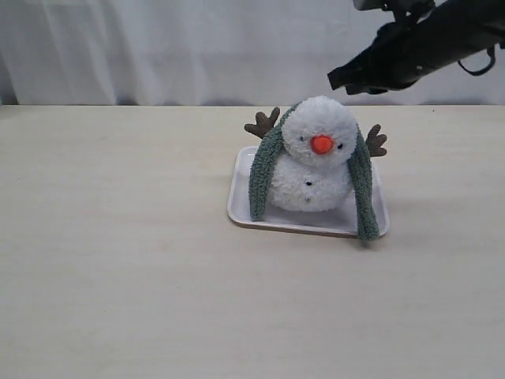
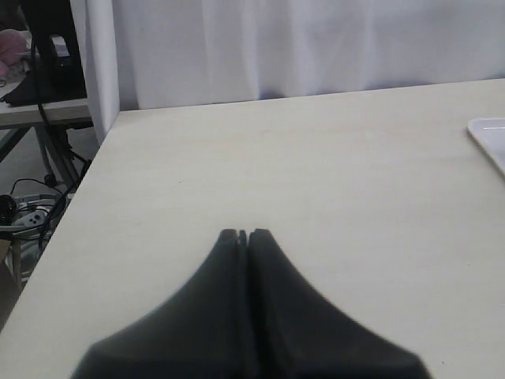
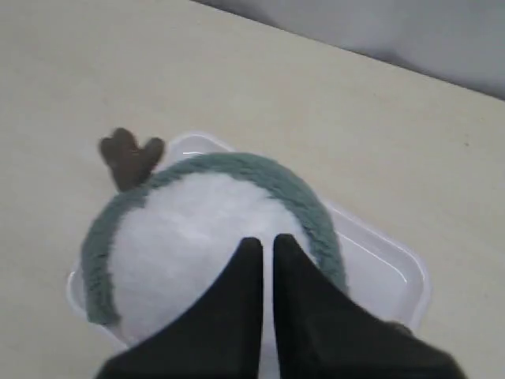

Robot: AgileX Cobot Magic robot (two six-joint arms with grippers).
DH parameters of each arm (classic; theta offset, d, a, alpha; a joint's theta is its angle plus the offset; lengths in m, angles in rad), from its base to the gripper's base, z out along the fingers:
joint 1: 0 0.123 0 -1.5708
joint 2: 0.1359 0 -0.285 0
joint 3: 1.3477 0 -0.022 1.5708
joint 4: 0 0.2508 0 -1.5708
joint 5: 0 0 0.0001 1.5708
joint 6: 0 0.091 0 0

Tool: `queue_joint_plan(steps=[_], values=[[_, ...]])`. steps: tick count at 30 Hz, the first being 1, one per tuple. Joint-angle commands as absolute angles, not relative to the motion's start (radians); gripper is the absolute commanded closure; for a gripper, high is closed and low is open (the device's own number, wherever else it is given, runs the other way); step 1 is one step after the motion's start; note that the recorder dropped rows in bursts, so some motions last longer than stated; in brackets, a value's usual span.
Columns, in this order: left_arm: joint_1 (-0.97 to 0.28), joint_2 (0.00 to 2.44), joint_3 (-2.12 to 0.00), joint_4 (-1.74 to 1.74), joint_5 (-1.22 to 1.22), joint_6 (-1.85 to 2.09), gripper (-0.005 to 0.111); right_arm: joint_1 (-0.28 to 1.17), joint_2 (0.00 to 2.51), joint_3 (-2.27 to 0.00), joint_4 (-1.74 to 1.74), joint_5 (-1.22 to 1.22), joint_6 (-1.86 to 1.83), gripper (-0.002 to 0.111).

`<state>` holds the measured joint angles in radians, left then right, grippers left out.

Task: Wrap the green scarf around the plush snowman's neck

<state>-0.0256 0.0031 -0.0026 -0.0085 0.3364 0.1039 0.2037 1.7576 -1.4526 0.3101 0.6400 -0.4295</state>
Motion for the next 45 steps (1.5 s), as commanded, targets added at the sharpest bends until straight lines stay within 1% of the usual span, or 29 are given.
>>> queue_joint_plan(steps=[1, 4, 7, 9, 14, 18, 22, 29, 38, 40, 44, 45], values=[[-0.024, 0.000, 0.000, -0.011, 0.322, 0.104, 0.107, 0.326, 1.749, -1.554, 0.080, 0.705, -0.273, 0.104], [-0.024, 0.000, 0.000, -0.011, 0.325, 0.104, 0.107, 0.434, 1.755, -1.605, -0.272, 0.735, 0.000, 0.104], [-0.024, 0.000, 0.000, -0.011, 0.325, 0.104, 0.107, 0.508, 1.793, -1.656, -0.477, 0.852, 0.181, 0.104], [-0.024, 0.000, 0.000, -0.011, 0.325, 0.104, 0.107, 0.526, 1.838, -1.717, -0.463, 0.960, 0.178, 0.104], [-0.024, 0.000, 0.000, -0.011, 0.325, 0.104, 0.107, 0.524, 2.007, -1.962, -0.370, 1.202, 0.120, 0.104], [-0.024, 0.000, 0.000, -0.011, 0.325, 0.104, 0.107, 0.524, 2.126, -2.128, -0.284, 1.221, 0.083, 0.104], [-0.024, 0.000, 0.000, -0.011, 0.325, 0.104, 0.107, 0.524, 2.226, -2.239, -0.256, 1.221, 0.067, 0.104], [-0.024, 0.000, 0.000, -0.011, 0.325, 0.104, 0.107, 0.524, 2.303, -2.267, -0.323, 1.221, 0.073, 0.104], [-0.024, 0.000, 0.000, -0.011, 0.323, 0.104, 0.107, 0.508, 2.315, -2.267, -0.357, 1.221, 0.093, 0.104], [-0.024, 0.000, 0.000, -0.011, 0.323, 0.104, 0.107, 0.504, 2.303, -2.267, -0.360, 1.221, 0.084, 0.104], [-0.024, 0.000, 0.000, -0.011, 0.323, 0.104, 0.107, 0.504, 2.191, -2.260, -0.346, 1.221, 0.045, 0.104], [-0.024, 0.000, 0.000, -0.011, 0.323, 0.104, 0.107, 0.504, 2.140, -2.230, -0.303, 1.150, 0.045, 0.104]])
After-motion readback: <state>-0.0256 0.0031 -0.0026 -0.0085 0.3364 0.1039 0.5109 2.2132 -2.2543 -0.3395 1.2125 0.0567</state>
